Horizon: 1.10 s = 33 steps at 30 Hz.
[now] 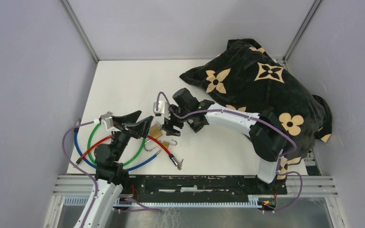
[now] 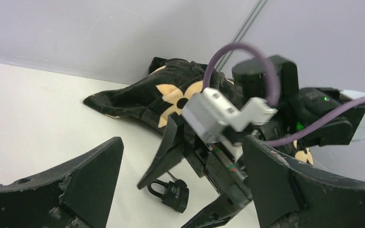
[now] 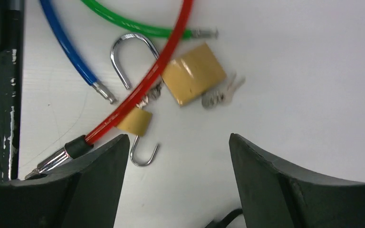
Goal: Lock with the key
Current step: Move the lock to the center of the board.
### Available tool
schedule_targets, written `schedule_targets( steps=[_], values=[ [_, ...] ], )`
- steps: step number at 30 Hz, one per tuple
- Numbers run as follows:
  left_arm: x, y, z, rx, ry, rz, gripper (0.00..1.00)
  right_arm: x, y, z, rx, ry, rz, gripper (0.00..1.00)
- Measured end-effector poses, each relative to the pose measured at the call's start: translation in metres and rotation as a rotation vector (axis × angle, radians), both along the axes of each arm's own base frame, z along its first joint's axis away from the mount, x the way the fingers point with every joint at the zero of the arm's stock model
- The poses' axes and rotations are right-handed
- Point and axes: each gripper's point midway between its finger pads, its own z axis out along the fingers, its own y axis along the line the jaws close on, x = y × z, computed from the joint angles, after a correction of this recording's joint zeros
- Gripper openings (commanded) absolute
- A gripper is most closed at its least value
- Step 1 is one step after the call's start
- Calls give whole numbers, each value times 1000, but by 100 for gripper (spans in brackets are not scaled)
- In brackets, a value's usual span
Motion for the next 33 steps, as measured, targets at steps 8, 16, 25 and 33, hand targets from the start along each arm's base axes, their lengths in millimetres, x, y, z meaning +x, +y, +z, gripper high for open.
schedule_targets(
  steps=[8,16,25,33],
  values=[
    [2,14,11,-37,-30,59,100,25,79,24,109,-178,490,91],
    [1,40,29,-69,-100,161,100,18,78,-45,22,-121,625,96],
    [0,53,38,-100,-129,212,99,4,92,-71,-14,-130,676,96],
    [2,59,38,-100,-130,239,99,4,98,-76,-18,-107,661,76]
  ],
)
